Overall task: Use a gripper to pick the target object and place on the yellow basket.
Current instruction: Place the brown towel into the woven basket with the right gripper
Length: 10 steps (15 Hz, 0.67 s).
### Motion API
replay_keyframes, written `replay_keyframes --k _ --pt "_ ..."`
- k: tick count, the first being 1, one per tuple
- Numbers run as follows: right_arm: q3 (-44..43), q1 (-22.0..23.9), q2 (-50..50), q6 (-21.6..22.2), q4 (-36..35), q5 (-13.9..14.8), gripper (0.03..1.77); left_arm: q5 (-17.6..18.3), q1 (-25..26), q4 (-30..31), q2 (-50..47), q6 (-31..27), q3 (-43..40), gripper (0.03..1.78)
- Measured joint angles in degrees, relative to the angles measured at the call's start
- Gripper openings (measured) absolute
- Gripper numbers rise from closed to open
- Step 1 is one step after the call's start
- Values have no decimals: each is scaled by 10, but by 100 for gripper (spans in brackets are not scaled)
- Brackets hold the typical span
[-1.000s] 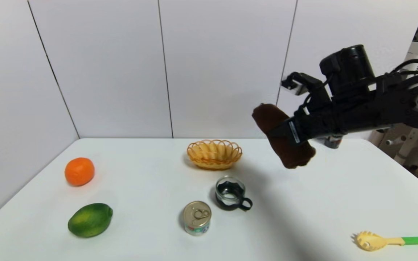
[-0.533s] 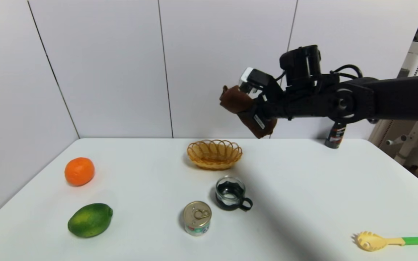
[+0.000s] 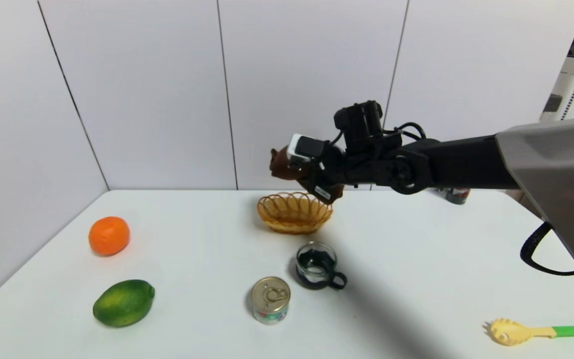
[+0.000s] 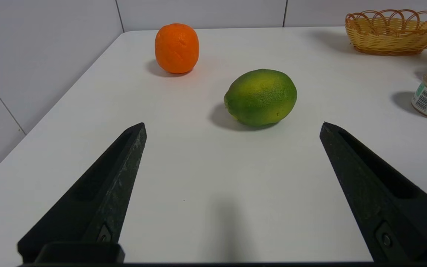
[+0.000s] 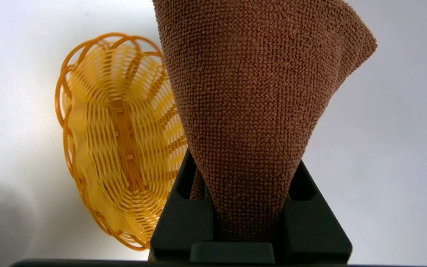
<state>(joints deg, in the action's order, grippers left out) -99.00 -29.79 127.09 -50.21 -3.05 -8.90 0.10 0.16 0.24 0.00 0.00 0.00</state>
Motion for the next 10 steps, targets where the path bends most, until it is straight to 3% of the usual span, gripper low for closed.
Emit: replay_keyframes --k 2,7,10 --pt "-1 -9 8 -30 0 1 41 0 0 0 0 0 0 169" --pt "-24 -14 33 -56 0 3 41 0 0 0 0 0 0 169" --pt "-39 -13 46 -57 0 5 78 0 0 0 0 0 0 169"
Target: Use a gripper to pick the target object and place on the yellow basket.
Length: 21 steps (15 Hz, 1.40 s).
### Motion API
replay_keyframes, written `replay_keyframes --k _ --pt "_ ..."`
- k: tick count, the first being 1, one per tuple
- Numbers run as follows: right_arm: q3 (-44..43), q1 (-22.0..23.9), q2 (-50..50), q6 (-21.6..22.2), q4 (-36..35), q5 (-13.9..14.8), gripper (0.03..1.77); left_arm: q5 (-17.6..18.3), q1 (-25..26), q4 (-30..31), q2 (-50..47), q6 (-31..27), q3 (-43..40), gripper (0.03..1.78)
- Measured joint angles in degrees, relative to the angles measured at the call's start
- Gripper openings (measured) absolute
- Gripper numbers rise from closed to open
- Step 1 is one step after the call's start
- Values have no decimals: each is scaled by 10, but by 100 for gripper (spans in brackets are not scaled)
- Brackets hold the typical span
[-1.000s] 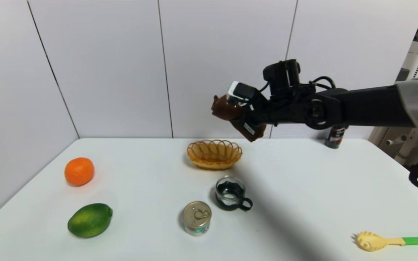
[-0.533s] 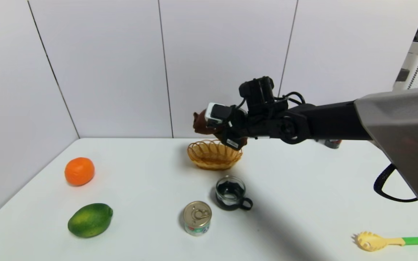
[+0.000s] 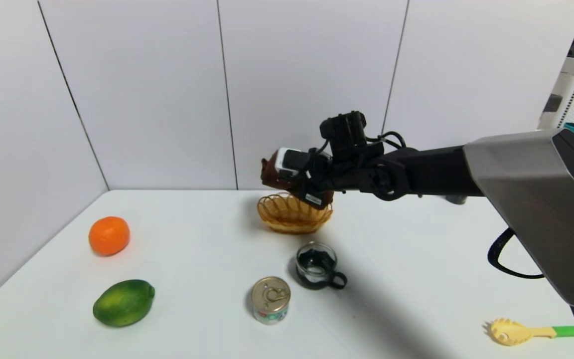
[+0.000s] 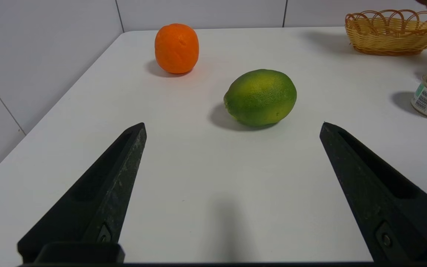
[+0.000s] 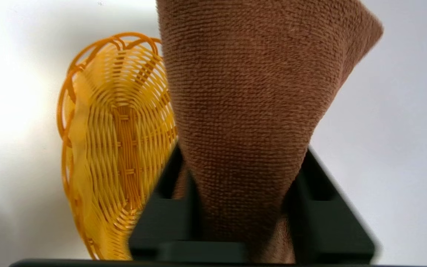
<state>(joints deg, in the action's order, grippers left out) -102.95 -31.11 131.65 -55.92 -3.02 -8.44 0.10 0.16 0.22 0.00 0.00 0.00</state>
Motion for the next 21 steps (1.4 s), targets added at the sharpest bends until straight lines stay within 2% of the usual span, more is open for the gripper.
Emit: replay_keyframes --k 3,6,13,15,17,19,21 --pt "-2 1 2 1 0 3 108 0 0 0 0 0 0 169" --pt "-1 5 -3 1 6 3 128 0 0 0 0 0 0 169" --pt "19 18 -54 1 13 5 153 0 0 0 0 0 0 169" --pt "28 24 -88 7 20 16 157 0 0 0 0 0 0 169" --pt "31 27 -139 40 41 27 161 0 0 0 0 0 0 169" --pt "33 29 -212 116 91 30 163 0 0 0 0 0 0 169" --pt "51 33 -296 210 139 30 165 0 0 0 0 0 0 169"
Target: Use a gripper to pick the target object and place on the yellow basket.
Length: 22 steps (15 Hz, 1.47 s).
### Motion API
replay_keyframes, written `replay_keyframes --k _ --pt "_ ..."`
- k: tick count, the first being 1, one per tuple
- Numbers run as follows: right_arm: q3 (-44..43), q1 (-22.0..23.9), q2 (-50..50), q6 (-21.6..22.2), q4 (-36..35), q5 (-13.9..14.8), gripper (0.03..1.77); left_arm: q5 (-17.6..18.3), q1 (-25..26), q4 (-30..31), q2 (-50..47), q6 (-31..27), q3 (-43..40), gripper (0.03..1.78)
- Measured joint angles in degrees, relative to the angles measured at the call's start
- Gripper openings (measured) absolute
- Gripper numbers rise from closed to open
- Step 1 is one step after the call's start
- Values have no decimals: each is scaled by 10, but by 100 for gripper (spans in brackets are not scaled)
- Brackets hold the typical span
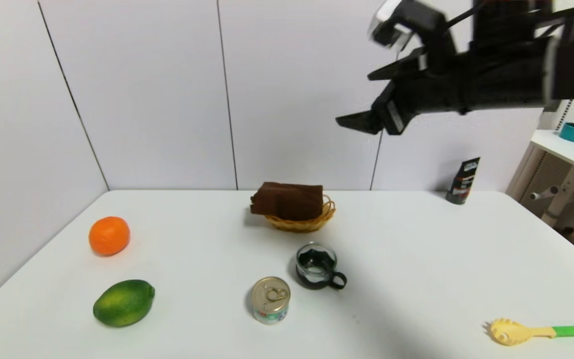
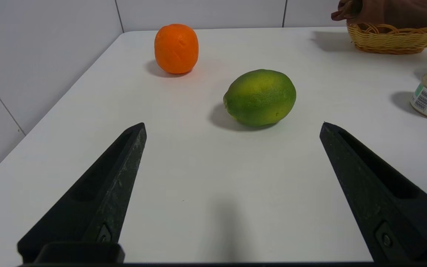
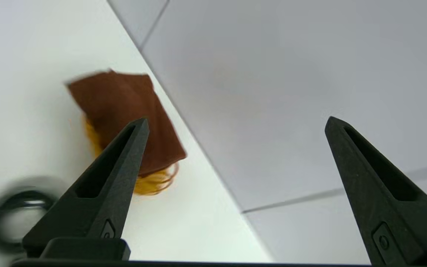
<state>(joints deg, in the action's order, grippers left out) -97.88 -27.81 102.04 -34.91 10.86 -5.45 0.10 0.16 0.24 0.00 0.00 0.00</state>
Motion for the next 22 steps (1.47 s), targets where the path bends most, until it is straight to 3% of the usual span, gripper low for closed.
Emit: replay_keyframes --k 3,6,9,12,15,18,22 --pt "84 34 -135 147 31 2 167 0 0 0 0 0 0 169" --pt "239 123 -269 224 44 16 168 0 0 0 0 0 0 169" --pt "401 189 -398 241 49 61 169 0 0 0 0 0 0 169" --pt "571 223 -513 256 12 83 169 0 0 0 0 0 0 169" --pt "732 237 -635 270 -46 86 169 0 0 0 0 0 0 169" --pt "867 240 -763 275 -68 70 169 0 0 0 0 0 0 169" --pt "968 239 -843 311 -150 58 169 0 0 0 0 0 0 169"
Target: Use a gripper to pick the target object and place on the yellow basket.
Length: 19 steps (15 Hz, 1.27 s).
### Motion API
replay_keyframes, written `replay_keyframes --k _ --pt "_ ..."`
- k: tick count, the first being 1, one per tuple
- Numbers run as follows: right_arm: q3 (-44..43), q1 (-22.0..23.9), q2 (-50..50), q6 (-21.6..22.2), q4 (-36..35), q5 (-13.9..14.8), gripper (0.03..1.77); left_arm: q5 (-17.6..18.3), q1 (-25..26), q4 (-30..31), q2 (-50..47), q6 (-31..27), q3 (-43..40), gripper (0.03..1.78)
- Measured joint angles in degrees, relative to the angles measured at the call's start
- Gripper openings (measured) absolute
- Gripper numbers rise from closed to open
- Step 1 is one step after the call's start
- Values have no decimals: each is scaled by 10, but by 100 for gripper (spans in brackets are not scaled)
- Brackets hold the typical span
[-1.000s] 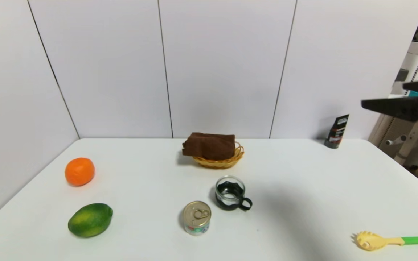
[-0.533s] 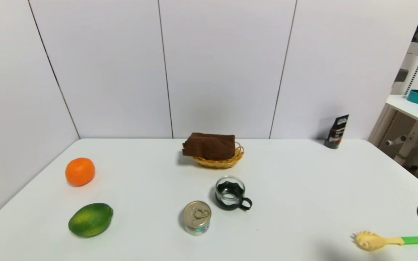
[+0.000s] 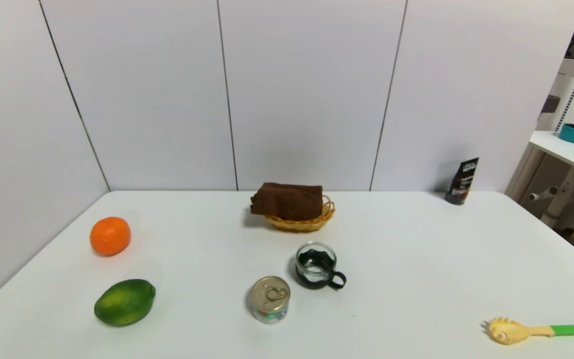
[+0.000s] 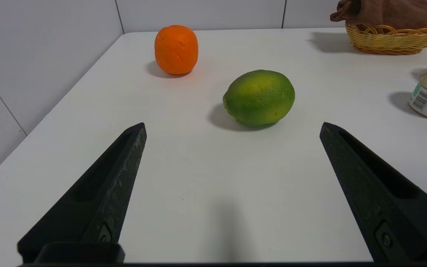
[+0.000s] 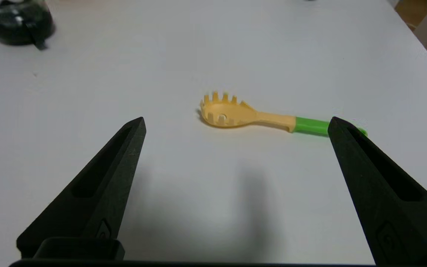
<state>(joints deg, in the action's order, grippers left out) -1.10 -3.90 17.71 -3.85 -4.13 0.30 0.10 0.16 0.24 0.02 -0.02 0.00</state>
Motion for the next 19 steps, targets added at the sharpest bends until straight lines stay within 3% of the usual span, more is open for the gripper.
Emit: replay_keyframes --k 4,11,19 --pt "9 16 -25 10 60 -2 169 0 0 0 0 0 0 169" --pt "10 37 -152 4 49 -4 169 0 0 0 0 0 0 169" --pt "11 38 -178 9 47 -4 169 0 0 0 0 0 0 169"
